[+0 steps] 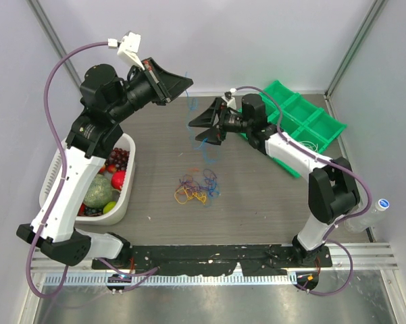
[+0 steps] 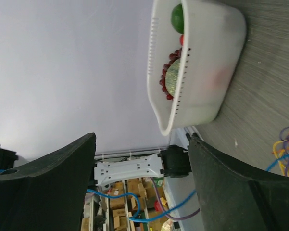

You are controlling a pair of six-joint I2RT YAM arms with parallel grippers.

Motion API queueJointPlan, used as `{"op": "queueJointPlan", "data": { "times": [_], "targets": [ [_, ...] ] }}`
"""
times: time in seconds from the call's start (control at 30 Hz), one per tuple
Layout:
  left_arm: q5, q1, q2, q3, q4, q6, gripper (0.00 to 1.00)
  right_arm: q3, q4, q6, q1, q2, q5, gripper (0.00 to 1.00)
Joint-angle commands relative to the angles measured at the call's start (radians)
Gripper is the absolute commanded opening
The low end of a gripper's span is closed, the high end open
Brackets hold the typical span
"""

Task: Untangle the cables

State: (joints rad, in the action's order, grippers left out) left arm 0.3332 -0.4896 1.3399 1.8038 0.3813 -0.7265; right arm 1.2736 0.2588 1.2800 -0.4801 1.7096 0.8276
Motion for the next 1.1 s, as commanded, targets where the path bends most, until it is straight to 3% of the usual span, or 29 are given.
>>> {"op": "queueJointPlan", "data": {
  "times": [0.0, 0.13, 0.3, 0.47, 0.57, 0.9, 1.07],
  "targets": [
    [0.015, 0.002, -0.005, 0.005, -0.055, 0.001, 0.00, 0.079, -0.305, -0.218, 0.012, -0.091, -0.097, 0.83],
    [0.015, 0.002, -0.005, 0.002, -0.051, 0.001, 0.00, 0.115, -0.421, -0.335, 0.018, -0.120, -0.211, 0.86],
    [0.009, 0.002, -0.004, 0.002, -0.047, 0.001, 0.00, 0.095, -0.340, -0.341, 0.017, -0.130, -0.116, 0.85],
    [0.004, 0.002, 0.001, 0.012, -0.039, 0.001, 0.00, 0.037, -0.215, -0.282, 0.014, -0.128, -0.021, 0.78],
    [0.004, 0.002, 0.002, 0.015, -0.035, 0.002, 0.00, 0.044, -0.227, -0.254, 0.008, -0.117, 0.014, 0.72],
    [0.018, 0.002, 0.019, 0.022, -0.044, -0.017, 0.00, 0.067, -0.273, -0.215, -0.002, -0.122, 0.062, 0.68],
    [0.023, 0.002, 0.015, 0.002, -0.048, -0.030, 0.00, 0.115, -0.207, -0.174, -0.028, -0.071, 0.068, 0.53]
  ]
}}
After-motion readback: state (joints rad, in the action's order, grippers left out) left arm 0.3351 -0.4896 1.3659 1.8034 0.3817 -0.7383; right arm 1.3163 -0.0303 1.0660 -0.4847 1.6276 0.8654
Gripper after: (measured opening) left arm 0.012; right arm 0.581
